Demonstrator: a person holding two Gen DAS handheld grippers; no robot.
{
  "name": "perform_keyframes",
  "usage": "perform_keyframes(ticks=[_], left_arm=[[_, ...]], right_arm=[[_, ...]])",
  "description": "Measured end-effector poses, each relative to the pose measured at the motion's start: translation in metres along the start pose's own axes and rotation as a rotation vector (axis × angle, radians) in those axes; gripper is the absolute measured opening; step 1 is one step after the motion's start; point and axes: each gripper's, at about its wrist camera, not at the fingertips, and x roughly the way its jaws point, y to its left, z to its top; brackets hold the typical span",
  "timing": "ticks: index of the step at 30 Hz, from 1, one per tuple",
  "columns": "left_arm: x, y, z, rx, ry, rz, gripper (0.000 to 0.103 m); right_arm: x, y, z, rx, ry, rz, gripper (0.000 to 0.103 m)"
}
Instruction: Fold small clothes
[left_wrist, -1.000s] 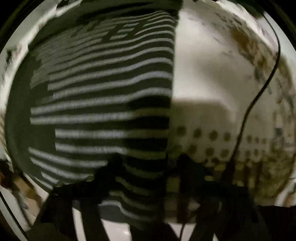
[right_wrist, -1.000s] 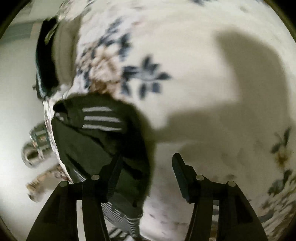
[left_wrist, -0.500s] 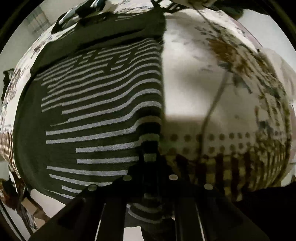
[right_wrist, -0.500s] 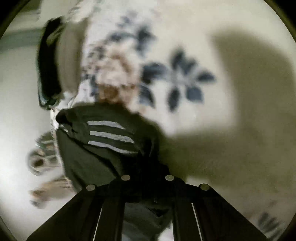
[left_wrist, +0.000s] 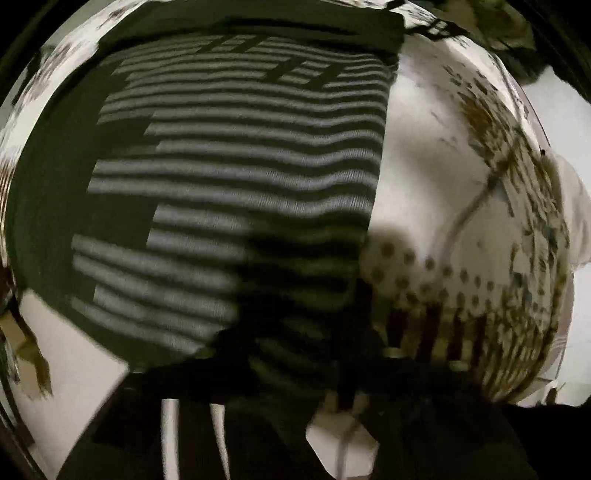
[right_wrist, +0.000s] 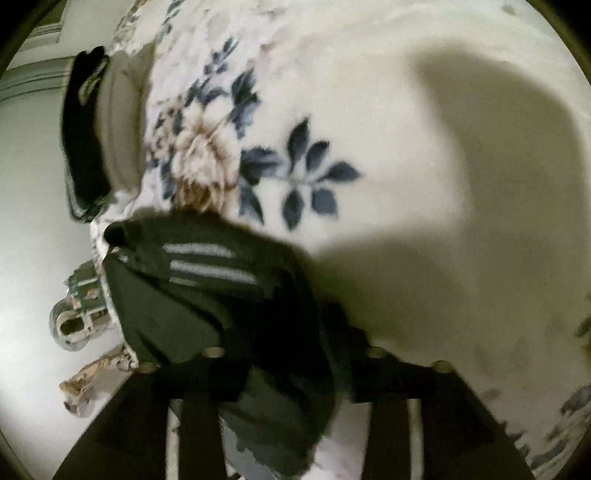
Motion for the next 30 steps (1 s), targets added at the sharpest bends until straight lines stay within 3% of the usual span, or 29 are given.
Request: perform_keyframes(ticks=[1, 6, 13, 14, 16, 18, 19, 27, 30], left_arm=[[-0.003, 0.001, -0.009, -0.012, 0.005, -0.004, 0.06], [-0.002, 0.001, -0.042, 0.007, 0.06, 0.011, 0.06], [0.034, -0.005, -0.03, 0.059, 0.086, 0.1, 0.059], [0.031, -0.005, -0.032, 0.061, 0.064, 0.102, 0.055], [0.022, -0.004, -0.036, 0.069, 0.039, 0.104, 0.015], [0.007, -0.001, -0.039, 0.077, 0.027, 0.084, 0.007], [-0.001, 0.003, -0.039, 0.196, -0.032, 0.116, 0.007], [-0.07, 0.035, -0.024, 0.106, -0.125, 0.084, 0.006], [-0.089, 0.044, -0.012, 0.075, -0.156, 0.072, 0.006]], right_arm=[[-0.012, -0.009, -0.005, 0.001, 0.006, -0.003, 0.055], [-0.04, -0.041, -0.027, 0.032, 0.041, 0.008, 0.055], [-0.046, -0.063, -0.046, 0.048, 0.046, 0.023, 0.055], [-0.043, -0.063, -0.045, 0.057, 0.043, 0.033, 0.055], [-0.036, -0.06, -0.043, 0.072, 0.035, 0.06, 0.055], [-0.03, -0.055, -0.037, 0.087, 0.02, 0.122, 0.055], [-0.029, -0.054, -0.035, 0.096, 0.012, 0.138, 0.055], [-0.004, -0.043, -0.007, 0.19, -0.04, 0.173, 0.055], [-0.004, -0.027, -0.004, 0.14, -0.06, 0.138, 0.009]])
